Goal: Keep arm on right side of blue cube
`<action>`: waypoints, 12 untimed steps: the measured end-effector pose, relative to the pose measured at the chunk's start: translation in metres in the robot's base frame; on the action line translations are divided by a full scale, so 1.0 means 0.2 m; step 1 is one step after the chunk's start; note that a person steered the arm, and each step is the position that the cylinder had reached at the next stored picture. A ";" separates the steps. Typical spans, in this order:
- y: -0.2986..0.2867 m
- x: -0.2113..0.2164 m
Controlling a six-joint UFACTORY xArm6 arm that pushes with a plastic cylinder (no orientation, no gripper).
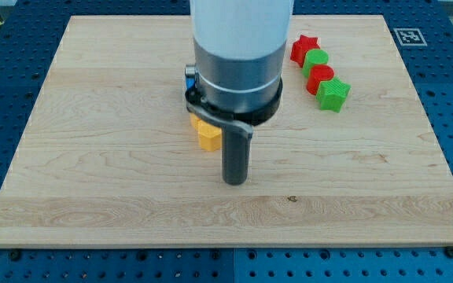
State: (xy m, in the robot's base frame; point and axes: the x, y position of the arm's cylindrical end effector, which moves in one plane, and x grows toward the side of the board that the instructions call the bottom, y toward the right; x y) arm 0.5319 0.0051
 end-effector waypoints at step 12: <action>0.00 -0.91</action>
